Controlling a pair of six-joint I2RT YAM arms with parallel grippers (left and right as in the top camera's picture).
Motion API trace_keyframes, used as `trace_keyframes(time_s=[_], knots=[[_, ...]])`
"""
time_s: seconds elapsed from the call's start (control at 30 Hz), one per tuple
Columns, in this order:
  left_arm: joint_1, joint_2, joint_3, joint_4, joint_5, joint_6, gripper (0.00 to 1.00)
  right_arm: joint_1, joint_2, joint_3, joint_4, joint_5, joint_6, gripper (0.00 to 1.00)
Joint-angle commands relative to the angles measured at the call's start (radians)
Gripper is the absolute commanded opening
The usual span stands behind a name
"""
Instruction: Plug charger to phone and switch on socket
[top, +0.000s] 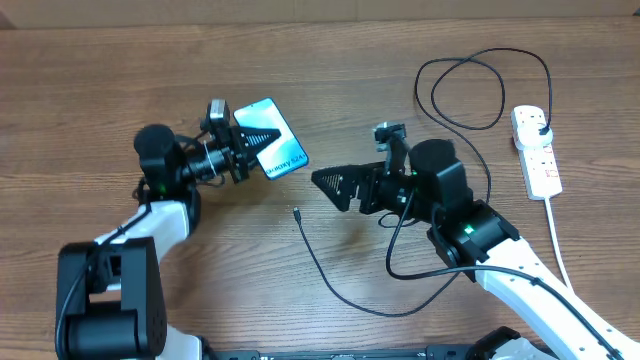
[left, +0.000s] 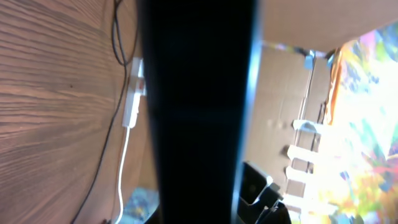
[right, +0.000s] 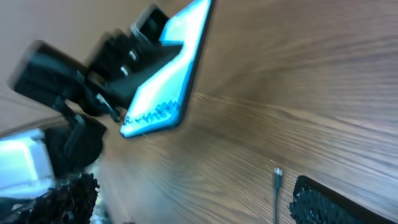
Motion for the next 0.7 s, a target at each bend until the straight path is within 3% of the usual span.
trace_keyframes(time_s=[0.0,0.37,0.53,0.67], knots=[[0.008,0.061,0.09,-0.001,0.128,-0.048,0.04,0.035,-0.021,0.074,-0.069,0.14,-0.08,1.0],[-0.03,0.298,0.286,0.0,0.14,-0.381,0.04,0.124,-0.021,0.123,-0.295,0.305,-0.171,1.0],[-0.064,0.362,0.351,-0.004,0.137,-0.424,0.04,0.181,-0.006,0.123,-0.312,0.374,-0.198,1.0],[-0.071,0.371,0.356,-0.095,0.145,-0.424,0.04,0.24,0.057,0.123,-0.306,0.426,-0.242,1.0]])
